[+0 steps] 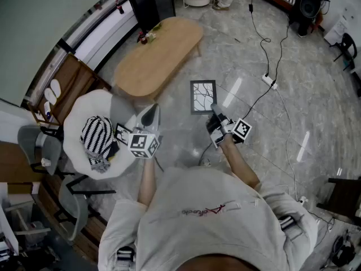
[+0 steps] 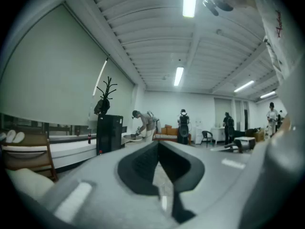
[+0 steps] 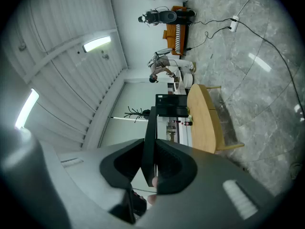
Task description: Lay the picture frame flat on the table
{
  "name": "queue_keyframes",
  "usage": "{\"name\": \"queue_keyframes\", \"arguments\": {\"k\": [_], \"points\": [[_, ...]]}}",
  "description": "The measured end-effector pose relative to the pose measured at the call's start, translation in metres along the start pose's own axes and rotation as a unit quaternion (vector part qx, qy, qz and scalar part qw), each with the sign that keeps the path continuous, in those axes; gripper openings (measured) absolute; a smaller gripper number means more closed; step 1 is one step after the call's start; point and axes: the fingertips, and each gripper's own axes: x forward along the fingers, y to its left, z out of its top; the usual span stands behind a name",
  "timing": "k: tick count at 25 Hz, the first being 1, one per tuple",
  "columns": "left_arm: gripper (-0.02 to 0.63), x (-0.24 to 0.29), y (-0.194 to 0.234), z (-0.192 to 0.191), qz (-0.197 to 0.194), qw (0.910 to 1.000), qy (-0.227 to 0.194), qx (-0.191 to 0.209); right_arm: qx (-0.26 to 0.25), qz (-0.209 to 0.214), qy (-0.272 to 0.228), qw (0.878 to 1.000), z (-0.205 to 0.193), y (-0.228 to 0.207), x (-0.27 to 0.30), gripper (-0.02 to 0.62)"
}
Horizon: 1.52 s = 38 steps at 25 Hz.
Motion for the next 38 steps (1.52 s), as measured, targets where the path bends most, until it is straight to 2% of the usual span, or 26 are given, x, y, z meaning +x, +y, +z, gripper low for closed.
{"name": "queue_keyframes", "arguments": {"k": [13, 23, 38], "points": [[0.000, 0.025, -0.024, 0.005, 0.012, 0.9998, 0.002, 0.014, 0.007, 0.007, 0.021, 1.000, 0.029, -0.002, -0.001, 0.072], [0.000, 0.044, -0.059, -0.004, 0.039, 0.9991, 0.005, 0.013, 0.016, 0.012, 0.052, 0.998, 0.061, -0.010, -0.010, 0.072], [0.000, 0.070, -0.050, -0.019, 0.050, 0.9987, 0.007, -0.004, 0.025, 0.005, 0.058, 0.998, 0.082, -0.027, 0.008, 0.072]]}}
